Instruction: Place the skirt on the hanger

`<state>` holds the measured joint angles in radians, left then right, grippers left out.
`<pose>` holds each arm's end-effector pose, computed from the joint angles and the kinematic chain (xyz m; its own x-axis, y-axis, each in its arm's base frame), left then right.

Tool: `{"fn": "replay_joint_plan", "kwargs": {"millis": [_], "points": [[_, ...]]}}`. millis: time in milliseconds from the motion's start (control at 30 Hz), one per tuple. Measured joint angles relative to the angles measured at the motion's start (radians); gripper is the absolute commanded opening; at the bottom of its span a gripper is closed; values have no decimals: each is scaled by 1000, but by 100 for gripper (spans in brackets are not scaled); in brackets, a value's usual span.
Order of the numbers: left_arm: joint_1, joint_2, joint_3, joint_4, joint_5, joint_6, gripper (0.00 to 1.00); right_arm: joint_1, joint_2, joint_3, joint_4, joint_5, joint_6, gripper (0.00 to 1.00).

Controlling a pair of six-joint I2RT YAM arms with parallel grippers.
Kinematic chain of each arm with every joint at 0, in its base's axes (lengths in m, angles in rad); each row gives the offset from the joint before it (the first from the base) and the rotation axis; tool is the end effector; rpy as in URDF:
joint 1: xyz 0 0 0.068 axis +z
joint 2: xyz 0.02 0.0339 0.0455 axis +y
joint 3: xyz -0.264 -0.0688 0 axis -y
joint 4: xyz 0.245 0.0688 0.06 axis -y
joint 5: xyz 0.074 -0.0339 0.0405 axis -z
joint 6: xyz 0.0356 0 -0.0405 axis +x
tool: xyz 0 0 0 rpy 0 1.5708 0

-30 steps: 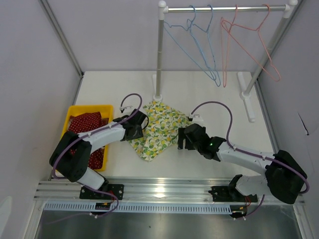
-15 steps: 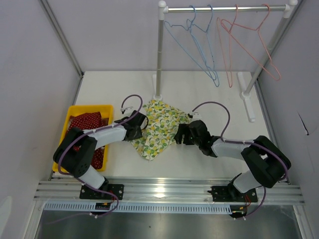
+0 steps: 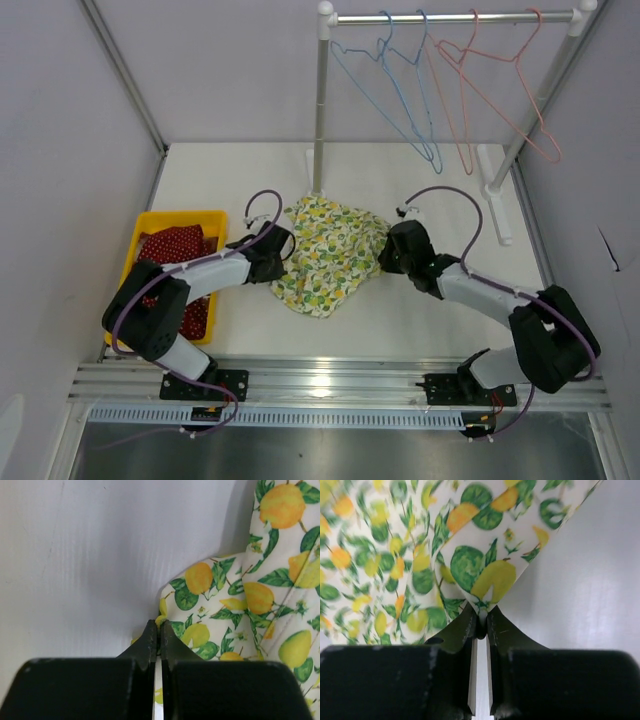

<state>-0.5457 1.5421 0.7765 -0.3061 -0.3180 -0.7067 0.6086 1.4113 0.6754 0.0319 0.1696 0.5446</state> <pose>0.2470 -0.1370 0.1562 -0.8078 -0.2311 -0.5423 -0.2097 0.9724 -0.1020 0.2357 0.1569 0.1836 -0.6915 0.1405 -0.7086 -0.1166 0.9463 0.3015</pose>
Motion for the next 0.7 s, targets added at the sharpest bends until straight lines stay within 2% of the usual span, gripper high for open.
{"fn": "replay_joint_plan", "kwargs": {"millis": [133,267,367,467,533,567,633,667,700], "points": [[-2,-51,0,-27,37,0,0,-87,-94,156,-232,44,-51,10],[-4,-131,0,-40,54,-1,0,-156,-139,313,-421,78,-121,18],[-12,-177,2,-39,63,-1,0,-175,-112,394,-492,81,-160,20],[-15,-183,6,-41,63,-2,0,-177,-16,467,-527,85,-192,24],[-15,-180,10,-49,61,-2,0,-178,84,513,-528,85,-211,34],[-15,-178,13,-51,60,-2,0,-179,133,531,-527,85,-216,44],[-15,-159,35,-56,54,-2,0,-187,213,552,-529,87,-219,57],[-15,-144,50,-57,48,-2,0,-191,246,561,-536,89,-220,71],[-15,-129,64,-59,42,-2,0,-194,271,565,-539,91,-215,76]]}}
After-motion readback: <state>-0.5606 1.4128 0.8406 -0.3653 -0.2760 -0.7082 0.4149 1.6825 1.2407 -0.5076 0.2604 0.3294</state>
